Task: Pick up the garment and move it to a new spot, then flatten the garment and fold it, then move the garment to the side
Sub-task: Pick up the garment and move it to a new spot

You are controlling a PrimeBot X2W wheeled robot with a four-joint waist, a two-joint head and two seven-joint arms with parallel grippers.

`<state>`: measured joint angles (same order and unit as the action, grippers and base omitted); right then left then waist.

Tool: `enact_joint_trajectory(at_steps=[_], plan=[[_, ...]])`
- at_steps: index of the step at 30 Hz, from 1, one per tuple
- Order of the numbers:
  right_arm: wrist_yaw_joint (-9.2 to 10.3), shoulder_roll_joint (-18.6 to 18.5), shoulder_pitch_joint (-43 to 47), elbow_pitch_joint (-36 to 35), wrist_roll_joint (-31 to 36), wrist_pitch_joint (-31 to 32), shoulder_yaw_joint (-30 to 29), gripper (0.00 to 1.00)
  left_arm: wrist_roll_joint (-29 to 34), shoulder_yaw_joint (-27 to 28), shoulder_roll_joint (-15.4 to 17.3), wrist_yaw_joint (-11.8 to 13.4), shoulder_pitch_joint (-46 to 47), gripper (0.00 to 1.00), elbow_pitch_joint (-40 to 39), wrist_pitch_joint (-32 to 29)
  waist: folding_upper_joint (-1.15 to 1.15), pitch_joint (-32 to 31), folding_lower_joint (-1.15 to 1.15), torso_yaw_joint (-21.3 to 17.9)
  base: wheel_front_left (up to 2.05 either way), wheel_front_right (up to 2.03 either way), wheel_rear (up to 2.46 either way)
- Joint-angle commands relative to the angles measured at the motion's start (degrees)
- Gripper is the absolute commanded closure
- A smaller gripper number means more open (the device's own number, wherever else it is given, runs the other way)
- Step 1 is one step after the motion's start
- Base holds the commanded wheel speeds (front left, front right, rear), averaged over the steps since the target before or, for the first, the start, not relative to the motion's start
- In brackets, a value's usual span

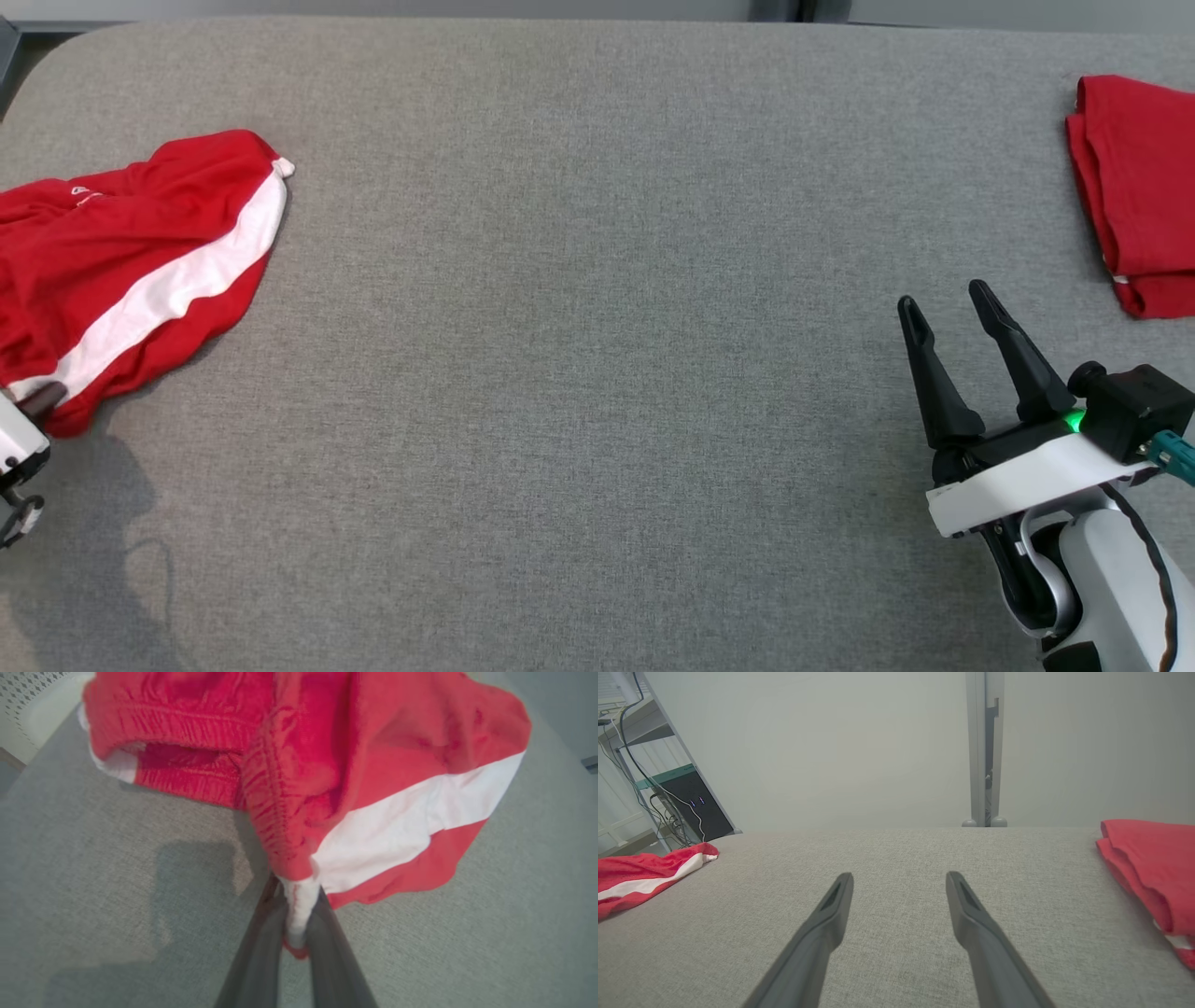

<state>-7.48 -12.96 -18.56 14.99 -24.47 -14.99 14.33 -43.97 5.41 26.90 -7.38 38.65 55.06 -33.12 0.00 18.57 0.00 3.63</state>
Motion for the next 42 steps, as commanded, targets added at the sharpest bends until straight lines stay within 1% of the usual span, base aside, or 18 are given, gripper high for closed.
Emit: enact_joint_trajectory(at_steps=[1, 5, 11, 12, 14, 20, 28, 34, 35, 39, 42], plan=[[-0.05, -0.31, 0.06, -0.02, -0.14, -0.29, 0.02, 0.0, -0.05, -0.22, 0.74, -0.06, -0.26, 1.0, -0.54, 0.58, 0.0, -0.73, 0.0, -0.1, 0.0, 0.0, 0.0], [-0.05, 0.24, 0.8, 0.29, -0.28, -0.29, 0.15, 0.0, 0.35, -2.23, 1.25, -0.1, -0.97, 1.0, -2.9, 0.79, 0.0, -2.82, 0.0, -0.38, 0.0, 0.0, 0.0], [-0.05, 1.13, 2.2, 0.8, -0.79, -0.29, -0.04, 0.0, 0.75, -6.25, 4.29, -0.11, -2.32, 1.0, -10.4, -0.28, 0.0, -6.64, 0.0, -1.03, 0.0, 0.0, 0.0], [-0.05, 1.13, 2.2, 0.8, -0.79, -0.29, -0.04, 0.0, 0.75, -6.25, 4.29, -0.11, -2.32, 1.0, -10.4, -0.28, 0.0, -6.64, 0.0, -1.03, 0.0, 0.0, 0.0], [-0.05, 1.39, 3.09, 1.1, -0.96, -0.29, -0.21, 0.0, 0.83, -7.6, 5.21, -0.11, -2.8, 1.0, -13.24, -1.52, 0.0, -7.91, 0.0, -1.33, 0.0, 0.0, 0.0], [-0.05, 2.52, 4.73, 1.27, -1.57, -0.29, -1.17, 0.0, 0.33, -11.97, 7.48, -0.12, -4.57, 1.0, -24.76, -6.68, 0.0, -10.8, 0.0, -2.58, 0.0, 0.0, 0.0], [-0.05, 3.58, 6.01, 1.08, -1.72, -0.29, -2.04, 0.0, 1.83, -17.11, 7.89, 0.23, -5.74, 1.0, -41.64, -13.29, 0.0, -13.3, 0.0, -6.35, 0.0, 0.0, 0.0], [-0.05, 4.14, 5.96, 1.2, -1.7, -0.29, -2.21, 0.0, 3.51, -22.46, 5.76, 0.25, -2.52, 1.0, -49.02, -17.58, 0.0, -15.03, 0.0, -10.58, 0.0, 0.0, 0.0], [-0.05, 4.22, 5.94, 1.16, -1.69, -0.29, -2.44, 0.0, 3.92, -24.44, 4.46, 0.17, -0.87, 1.0, -50.24, -18.48, 0.0, -15.41, 0.0, -11.96, 0.0, 0.0, 0.0], [-0.05, 4.33, 5.77, 1.12, -1.77, -0.29, -2.95, 0.0, 4.66, -28.55, 0.36, 0.04, 3.96, 1.0, -50.69, -19.35, 0.0, -15.34, 0.0, -14.14, 0.0, 0.0, 0.0], [-0.05, 4.37, 5.4, 1.04, -1.79, -0.29, -3.51, 0.0, 5.17, -31.49, -2.92, 0.02, 8.11, 1.0, -49.94, -18.61, 0.0, -15.03, 0.0, -15.48, 0.0, 0.0, 0.0]])
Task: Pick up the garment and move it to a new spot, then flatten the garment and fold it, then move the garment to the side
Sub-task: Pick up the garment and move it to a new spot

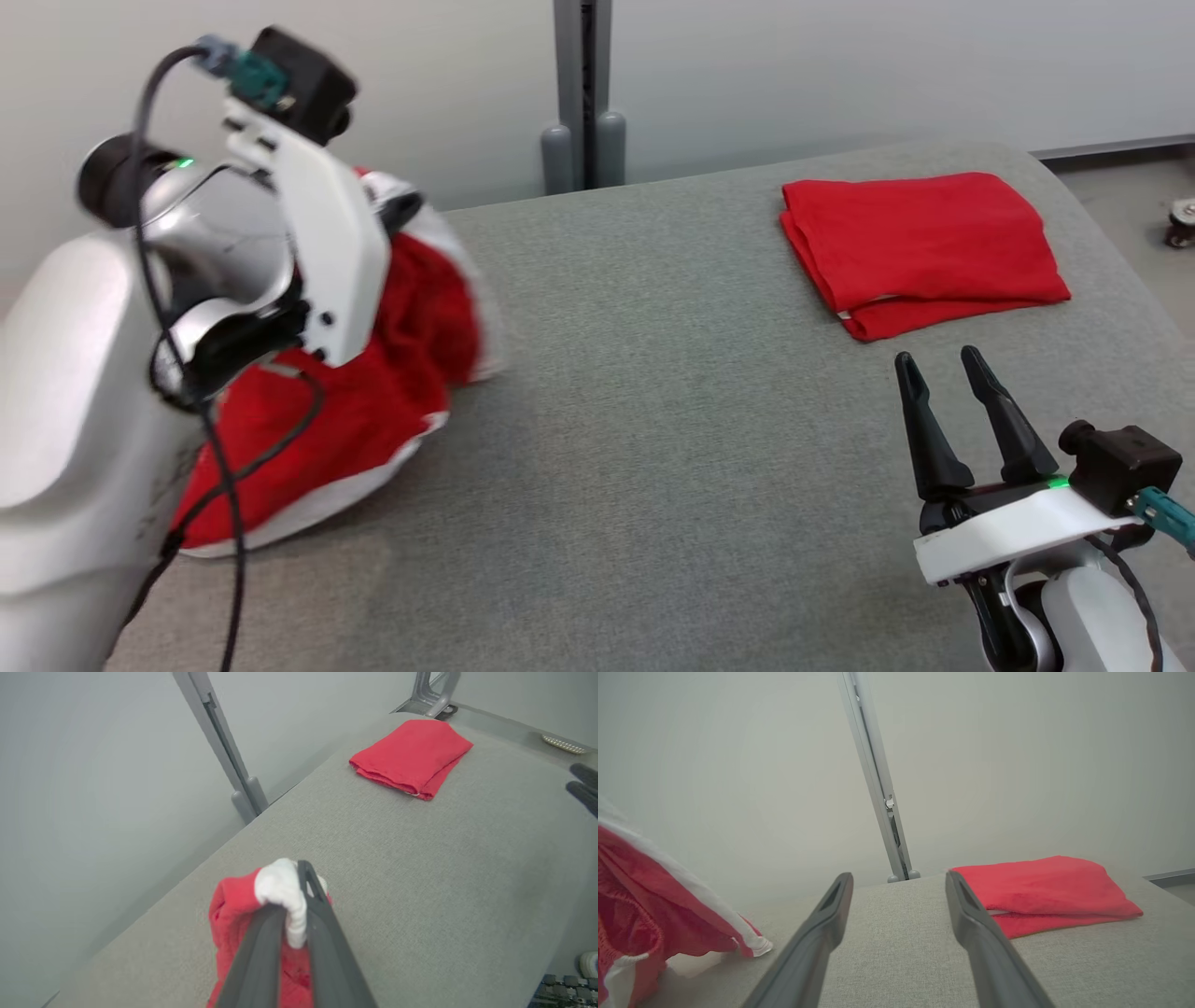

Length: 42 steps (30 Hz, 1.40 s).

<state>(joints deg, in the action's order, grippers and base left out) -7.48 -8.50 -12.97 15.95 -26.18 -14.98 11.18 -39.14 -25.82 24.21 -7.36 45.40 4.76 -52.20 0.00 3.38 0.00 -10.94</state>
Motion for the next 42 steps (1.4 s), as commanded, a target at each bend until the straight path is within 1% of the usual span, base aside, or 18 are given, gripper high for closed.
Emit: enact_joint_trajectory(at_steps=[1, 4, 8, 10, 13, 15, 19, 25, 30, 34, 37, 39, 42], plan=[[-0.05, -0.1, -0.26, 0.18, -0.14, -0.3, -0.55, 0.0, 0.22, -1.18, -1.4, -0.03, 2.55, 1.0, 0.63, 0.8, 0.0, 0.19, 0.0, -1.26, 0.0, 0.0, 0.0], [-0.05, -0.03, -0.11, 0.16, -0.05, -0.3, -0.97, 0.0, -1.09, -2.83, -4.98, -0.07, 6.02, 1.0, 1.58, 2.96, 0.0, 0.36, 0.0, -2.05, 0.0, 0.0, 0.0], [-0.05, -0.3, -0.01, -0.08, 0.07, -0.3, -1.69, 0.0, -3.72, -2.2, -9.32, -0.1, 8.74, 1.0, 3.04, 7.57, 0.0, 0.72, 0.0, -2.32, 0.0, 0.0, 0.0], [-0.05, -0.62, -0.05, -0.14, -0.1, -0.3, -2.18, 0.0, -4.96, -1.58, -10.61, -0.11, 9.3, 1.0, 3.65, 9.46, 0.0, 0.93, 0.0, -2.14, 0.0, 0.0, 0.0], [-0.05, -0.65, 0.04, -0.35, -0.17, -0.3, -2.62, 0.0, -5.94, -1.56, -10.78, -0.11, 8.14, 1.0, 4.21, 10.04, 0.0, 1.18, 0.0, -1.74, 0.0, 0.0, 0.0], [-0.05, -0.64, 0.51, -0.52, 0.14, -0.3, -2.91, 0.0, -6.83, -1.43, -9.73, -0.12, 5.84, 1.0, 4.28, 10.48, 0.0, 1.46, 0.0, -1.19, 0.0, 0.0, 0.0], [-0.05, -0.5, 1.03, -0.71, 0.43, -0.3, -3.3, 0.0, -7.32, -1.29, -5.51, -0.12, -0.55, 1.0, 4.21, 11.75, 0.0, 2.29, 0.0, 0.03, 0.0, 0.0, 0.0], [-0.05, -0.77, 1.0, -0.43, 0.51, -0.3, -3.21, 0.0, -10.79, 1.41, 0.06, -0.13, -13.08, 1.0, 4.27, 14.38, 0.0, 3.45, 0.0, 1.79, 0.0, 0.0, 0.0], [-0.05, -1.36, 0.81, -0.2, 0.38, -0.3, -3.07, 0.0, -12.59, 3.11, 3.58, -0.13, -21.66, 1.0, 5.09, 18.03, 0.0, 3.41, 0.0, 2.94, 0.0, 0.0, 0.0], [-0.05, -1.97, 1.21, 0.29, 0.38, -0.3, -2.67, 0.0, -12.68, 3.55, 4.85, -0.13, -26.23, 1.0, 7.64, 21.66, 0.0, 2.99, 0.0, 3.9, 0.0, 0.0, 0.0], [-0.05, -2.34, 1.18, 0.77, -0.05, -0.3, -2.12, 0.0, -13.76, 3.49, 4.52, -0.14, -28.52, 1.0, 10.47, 24.3, 0.0, 2.55, 0.0, 4.5, 0.0, 0.0, 0.0], [-0.05, -2.48, 1.23, 0.9, -0.02, -0.3, -1.8, 0.0, -12.82, 2.39, 4.91, -0.14, -29.34, 1.0, 12.64, 26.23, 0.0, 2.4, 0.0, 4.8, 0.0, 0.0, 0.0], [-0.05, -2.94, 1.2, 1.32, -0.3, -0.3, -1.03, 0.0, -13.05, 1.43, 3.73, -0.14, -29.73, 1.0, 16.3, 29.45, 0.0, 2.06, 0.0, 5.18, 0.0, 0.0, 0.0]])
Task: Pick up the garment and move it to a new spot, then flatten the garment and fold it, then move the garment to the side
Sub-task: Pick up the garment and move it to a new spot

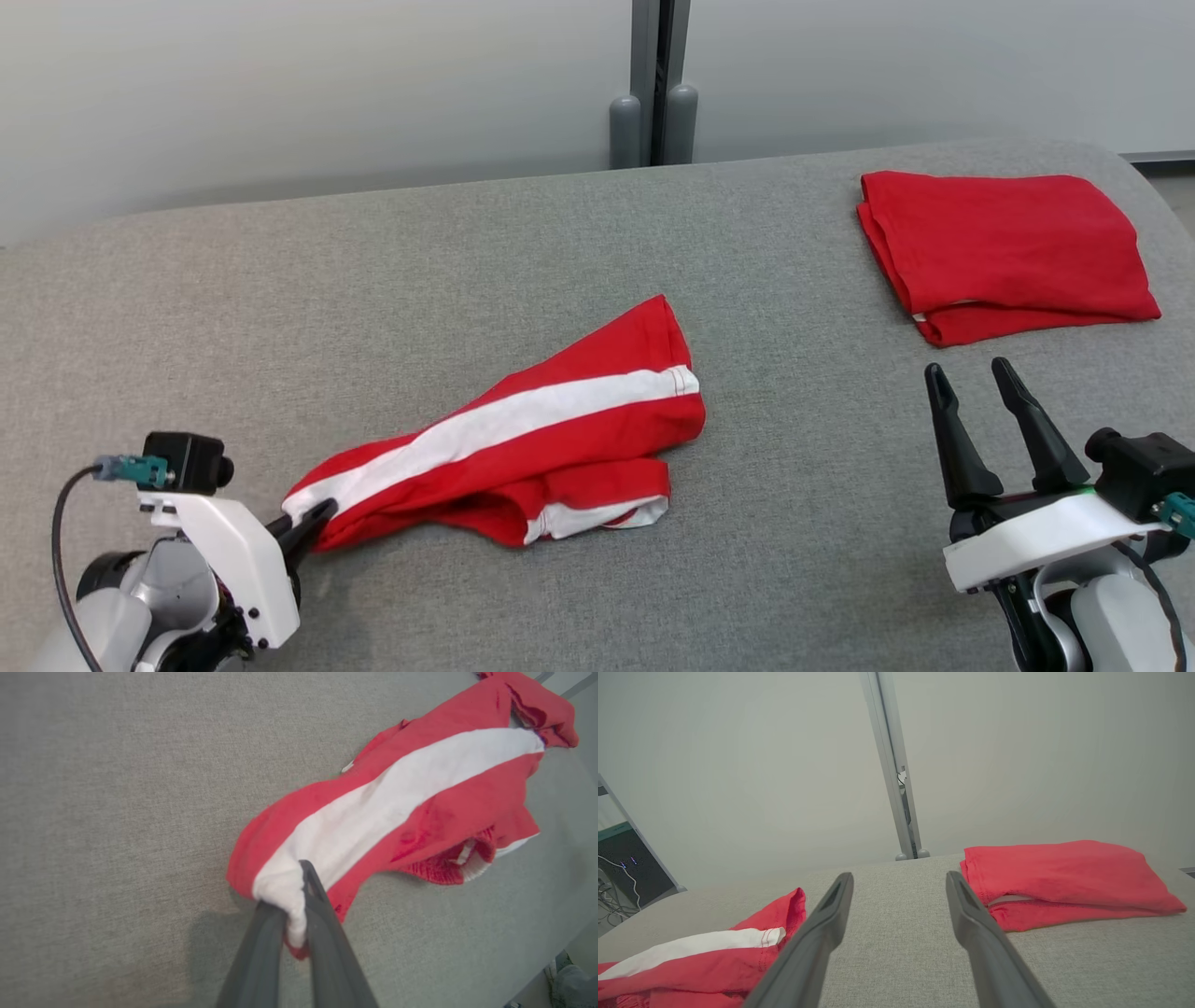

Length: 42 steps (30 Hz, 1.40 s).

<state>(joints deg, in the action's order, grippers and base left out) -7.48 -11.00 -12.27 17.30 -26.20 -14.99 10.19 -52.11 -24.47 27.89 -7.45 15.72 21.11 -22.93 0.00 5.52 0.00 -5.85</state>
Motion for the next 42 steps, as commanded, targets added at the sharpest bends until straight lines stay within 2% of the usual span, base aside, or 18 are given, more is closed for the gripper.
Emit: enact_joint_trajectory(at_steps=[1, 2, 3, 10, 16, 21, 26, 30, 34, 40, 42], plan=[[-0.05, -0.5, 0.57, 0.06, -0.27, -0.29, 0.19, 0.0, -0.07, -0.2, -0.26, -0.04, -0.08, 0.77, 1.16, 1.11, 0.0, -0.22, 0.0, 0.18, 0.0, 0.0, 0.0], [-0.05, -0.62, 0.66, 0.14, -0.28, -0.29, 0.31, 0.0, -0.14, -0.49, -0.59, -0.04, -0.02, 0.52, 2.34, 2.03, 0.0, -0.32, 0.0, 0.26, 0.0, 0.0, 0.0], [-0.05, -0.76, 0.75, 0.22, -0.33, -0.29, 0.38, 0.0, -0.34, -0.77, -1.01, -0.04, 0.14, 0.0, 3.3, 2.93, 0.0, -0.41, 0.0, 0.35, 0.0, 0.0, 0.0], [-0.05, -1.45, 1.1, 0.55, -0.49, -0.29, 0.78, 0.0, -0.83, -1.98, -1.81, -0.04, 1.33, 0.0, 4.41, 10.16, 0.0, -1.14, 0.0, 0.97, 0.0, 0.0, 0.0], [-0.05, -1.49, 1.43, 0.57, -0.44, -0.29, 1.07, 0.0, -0.5, -0.02, 1.06, 0.04, 0.79, 0.0, 1.47, 15.62, 0.0, -1.62, 0.0, 1.32, 0.0, 0.0, 0.0], [-0.05, -1.35, 1.84, 0.1, -0.35, -0.29, 0.89, 0.0, 1.01, 3.68, 3.94, 3.06, -0.79, 0.0, -4.69, 20.81, 0.0, -1.76, 0.0, 1.87, 0.0, 0.0, 0.0], [-0.05, -0.86, 1.0, -0.74, -0.21, -0.29, 0.58, 0.0, 4.39, 7.22, 4.89, 8.95, -3.51, 0.0, -11.73, 27.88, 0.0, -1.03, 0.0, 2.23, 0.0, 0.0, 0.0], [-0.05, -0.59, 1.28, -1.39, -0.04, -0.29, 0.1, 0.0, 6.07, 8.34, 3.04, 12.96, -6.75, 0.0, -15.46, 32.8, 0.0, -0.52, 0.0, 2.54, 0.0, 0.0, 0.0], [-0.05, -0.18, 2.1, -1.79, 0.44, -0.29, -0.37, 0.0, 8.88, 8.42, 0.85, 15.88, -9.65, 0.0, -16.41, 36.26, 0.0, -0.22, 0.0, 2.78, 0.0, 0.0, 0.0], [-0.05, 0.75, 3.06, -3.29, 1.49, -0.29, -1.72, 0.0, 13.21, 9.83, -3.51, 17.84, -13.15, 0.0, -16.48, 38.02, 0.0, -0.45, 0.0, 2.7, 0.0, 0.0, 0.0], [-0.05, 1.45, 4.02, -4.51, 2.15, -0.29, -3.09, 0.0, 16.39, 11.84, -6.7, 17.69, -14.22, 0.0, -17.69, 38.08, 0.0, -0.64, 0.0, 3.13, 0.0, 0.0, 0.0]])
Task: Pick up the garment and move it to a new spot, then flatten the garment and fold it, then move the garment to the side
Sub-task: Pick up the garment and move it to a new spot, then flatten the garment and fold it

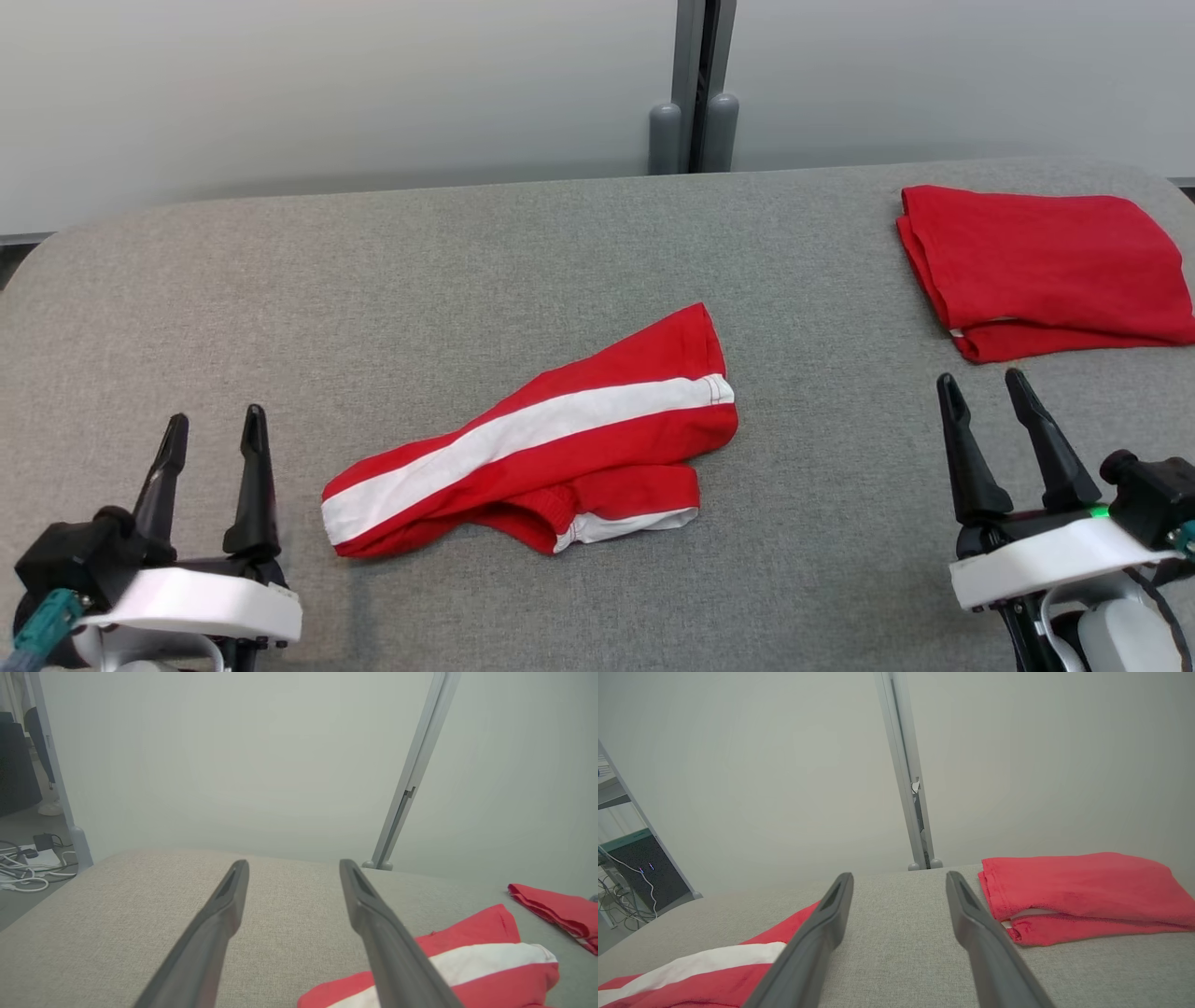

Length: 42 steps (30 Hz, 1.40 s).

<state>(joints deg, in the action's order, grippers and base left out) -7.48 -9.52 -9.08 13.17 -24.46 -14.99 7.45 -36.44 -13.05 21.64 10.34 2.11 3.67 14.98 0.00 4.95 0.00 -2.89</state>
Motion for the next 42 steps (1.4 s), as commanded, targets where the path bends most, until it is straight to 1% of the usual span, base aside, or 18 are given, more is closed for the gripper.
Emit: enact_joint_trajectory(at_steps=[1, 3, 7, 11, 16, 17, 19, 28, 35, 37, 42], plan=[[-0.05, 0.36, 1.1, -0.76, 0.69, -0.29, -0.88, 0.0, 1.76, 0.86, -1.55, -0.46, -0.99, 0.0, -0.37, 0.18, 0.0, -0.17, 0.0, 0.3, 0.0, 0.0, 0.0], [-0.05, 1.21, 1.8, -1.12, 1.14, -0.29, -1.45, 0.0, 3.76, 1.91, -3.51, -0.8, -1.63, 0.0, -0.49, 0.19, 0.0, -0.45, 0.0, 0.47, 0.0, 0.0, 0.0], [-0.05, 1.86, 3.32, -2.13, 2.06, -0.29, -2.15, 0.0, 6.93, 3.9, -6.6, -2.85, -2.91, 0.0, 0.49, 0.21, 0.0, -0.98, 0.0, 0.77, 0.0, 0.0, 0.0], [-0.05, 1.63, 4.08, -2.9, 2.68, -0.29, -1.97, 0.0, 9.35, 5.77, -8.43, -5.33, -3.42, 0.0, 2.02, 0.22, 0.0, -1.42, 0.0, 0.8, 0.0, 0.0, 0.0], [-0.05, 1.65, 4.46, -3.78, 2.89, -0.29, -1.92, 0.0, 11.37, 7.72, -10.42, -7.48, -3.62, 0.0, 3.61, 0.22, 0.0, -1.7, 0.0, 0.81, 0.0, 0.0, 0.0], [-0.05, 1.65, 4.46, -3.78, 2.89, -0.29, -1.92, 0.0, 11.37, 7.72, -10.42, -7.48, -3.62, 0.0, 3.61, 0.22, 0.0, -1.7, 0.0, 0.81, 0.0, 0.0, 0.0], [-0.05, 1.58, 4.48, -3.89, 2.92, -0.29, -1.89, 0.0, 12.04, 8.28, -11.01, -8.35, -3.3, 0.0, 4.09, 0.21, 0.0, -1.75, 0.0, 0.85, 0.0, 0.0, 0.0], [-0.05, 1.38, 4.36, -3.6, 2.77, -0.29, -1.72, 0.0, 15.08, 10.59, -13.02, -10.86, -2.29, 0.0, 5.65, 0.23, 0.0, -1.65, 0.0, 1.27, 0.0, 0.0, 0.0], [-0.05, 0.8, 3.48, -2.44, 2.28, -0.29, -0.16, 0.0, 16.49, 11.34, -14.05, -12.3, -1.73, 0.0, 7.49, 0.23, 0.0, -1.58, 0.0, 1.73, 0.0, 0.0, 0.0], [-0.05, 0.42, 2.75, -1.7, 1.76, -0.29, 0.62, 0.0, 16.83, 11.36, -14.04, -12.65, -1.08, 0.0, 7.99, 0.23, 0.0, -1.36, 0.0, 2.18, 0.0, 0.0, 0.0], [-0.05, -0.62, -0.9, 3.52, 0.43, 1.62, 3.9, 0.0, 16.25, 10.85, -14.18, -13.31, -0.09, 0.0, 9.76, -0.33, 0.0, -0.39, 0.0, 3.58, 0.0, 0.0, 0.0]])
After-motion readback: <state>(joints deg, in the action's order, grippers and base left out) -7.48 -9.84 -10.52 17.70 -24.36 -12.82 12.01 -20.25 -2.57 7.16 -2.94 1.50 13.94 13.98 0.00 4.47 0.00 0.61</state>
